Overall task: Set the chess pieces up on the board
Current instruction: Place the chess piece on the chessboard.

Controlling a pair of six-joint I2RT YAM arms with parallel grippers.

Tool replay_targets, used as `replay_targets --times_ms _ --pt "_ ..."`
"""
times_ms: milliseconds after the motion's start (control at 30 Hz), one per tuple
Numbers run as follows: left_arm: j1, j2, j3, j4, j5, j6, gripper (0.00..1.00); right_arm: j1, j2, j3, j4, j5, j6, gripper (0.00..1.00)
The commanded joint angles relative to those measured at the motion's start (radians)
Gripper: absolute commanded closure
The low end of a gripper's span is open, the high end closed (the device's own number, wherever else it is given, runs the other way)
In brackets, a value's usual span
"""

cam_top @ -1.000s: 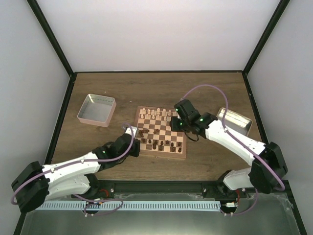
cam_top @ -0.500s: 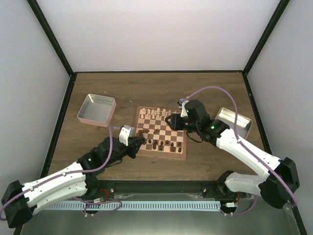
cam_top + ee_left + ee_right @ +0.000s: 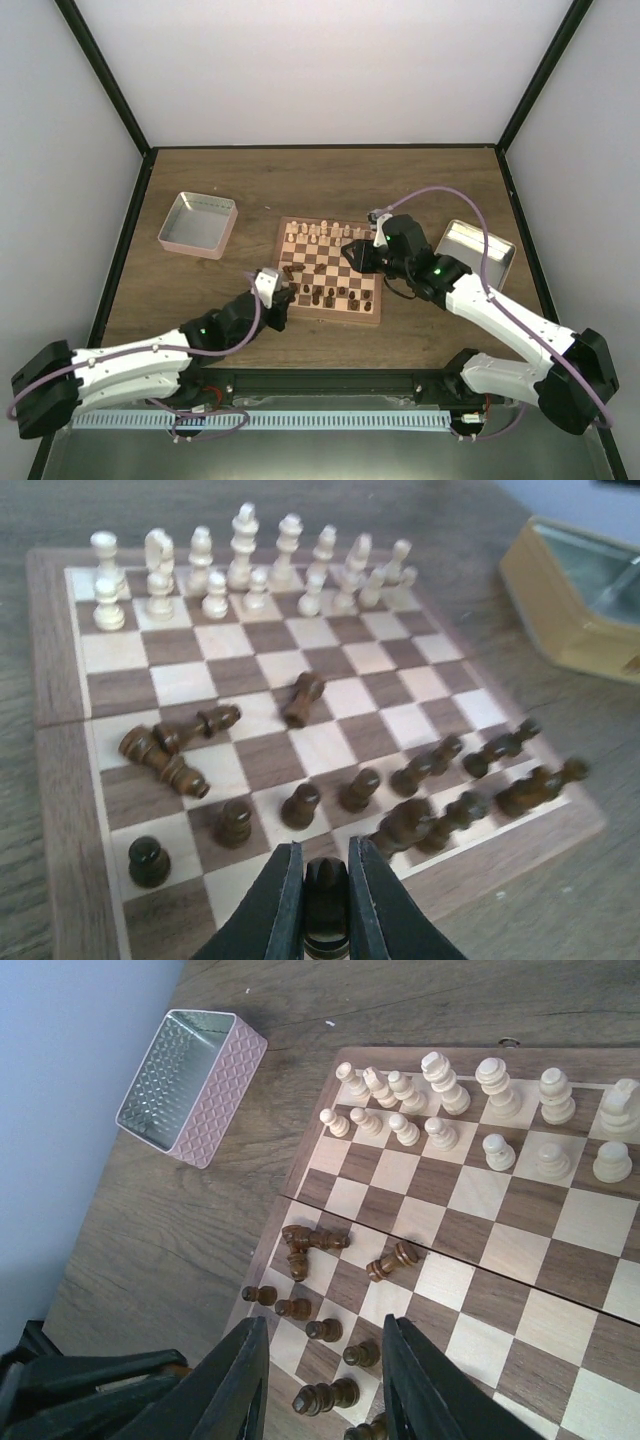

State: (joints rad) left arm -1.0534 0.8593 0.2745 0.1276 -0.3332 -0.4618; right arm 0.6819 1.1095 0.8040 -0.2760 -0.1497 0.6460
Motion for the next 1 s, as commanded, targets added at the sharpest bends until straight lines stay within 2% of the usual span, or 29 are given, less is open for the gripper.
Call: replay_targets --times_ms 0,133,367,533,967 --pt "-0.034 0.118 -0.047 0.173 -0.144 0.029 0.96 -0.007 -0.012 0.0 0.044 0.043 -0.008 0.67" --pt "-0.039 0.244 -0.043 0.243 -0.19 0.032 0.96 -0.007 -0.008 0.023 0.036 0.044 -0.036 0.67" --pt "-0.039 0.356 -0.02 0.29 -0.175 0.044 0.95 -0.008 0.004 0.052 0.034 0.037 -0.071 0.67" --pt "-0.04 0.368 -0.023 0.294 -0.16 0.046 0.92 -0.008 0.017 0.052 0.047 0.029 -0.071 0.67" --pt "-0.039 0.34 -0.002 0.244 -0.152 0.041 0.73 -0.009 0.035 0.056 0.049 0.007 -0.065 0.67"
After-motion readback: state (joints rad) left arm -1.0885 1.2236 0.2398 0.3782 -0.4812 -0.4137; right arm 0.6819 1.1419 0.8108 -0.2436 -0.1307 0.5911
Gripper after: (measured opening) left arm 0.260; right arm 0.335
